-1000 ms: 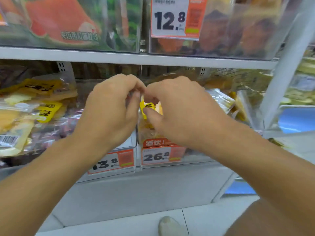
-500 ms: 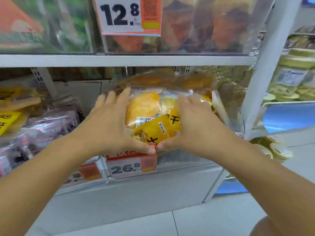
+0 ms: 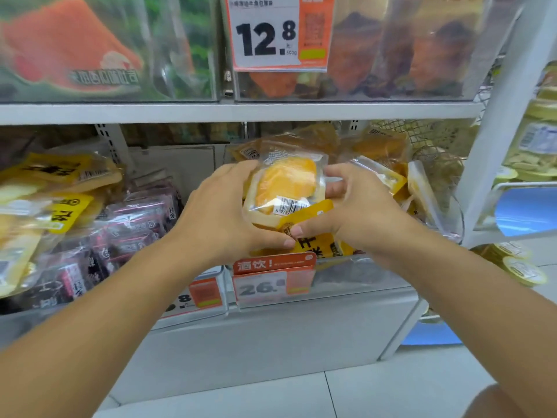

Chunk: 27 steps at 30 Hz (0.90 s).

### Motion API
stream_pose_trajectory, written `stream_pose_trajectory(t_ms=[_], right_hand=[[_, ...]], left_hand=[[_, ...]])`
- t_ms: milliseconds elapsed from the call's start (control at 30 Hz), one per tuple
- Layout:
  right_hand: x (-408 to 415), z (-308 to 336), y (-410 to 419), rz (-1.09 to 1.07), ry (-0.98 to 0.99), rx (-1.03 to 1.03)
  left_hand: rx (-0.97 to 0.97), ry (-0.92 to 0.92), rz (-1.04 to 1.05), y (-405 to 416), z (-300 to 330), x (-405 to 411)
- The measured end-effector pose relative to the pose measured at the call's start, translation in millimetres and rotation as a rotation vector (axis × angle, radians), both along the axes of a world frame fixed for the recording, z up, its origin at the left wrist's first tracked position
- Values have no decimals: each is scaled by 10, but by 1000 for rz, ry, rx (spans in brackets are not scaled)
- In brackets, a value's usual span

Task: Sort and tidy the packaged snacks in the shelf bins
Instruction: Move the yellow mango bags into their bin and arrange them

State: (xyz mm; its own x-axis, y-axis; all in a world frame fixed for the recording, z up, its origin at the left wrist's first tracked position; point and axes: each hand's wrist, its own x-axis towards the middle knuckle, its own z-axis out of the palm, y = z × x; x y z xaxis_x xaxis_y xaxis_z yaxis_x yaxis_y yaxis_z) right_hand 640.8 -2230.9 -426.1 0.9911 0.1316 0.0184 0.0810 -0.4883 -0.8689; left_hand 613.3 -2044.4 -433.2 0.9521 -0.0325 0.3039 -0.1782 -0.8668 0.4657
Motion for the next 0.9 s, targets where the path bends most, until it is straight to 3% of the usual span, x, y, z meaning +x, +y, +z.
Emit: stream_pose_trajectory(t_ms=[333, 600, 900], right_hand=[[-12, 44, 21, 86, -39, 129], [-10, 72, -57, 163, 29, 242], [-101, -44, -56, 167, -96, 276]], left_hand=[[-29, -69, -64, 70, -117, 8], [66, -79, -99, 74, -161, 41], [143, -93, -145, 39, -226, 52]])
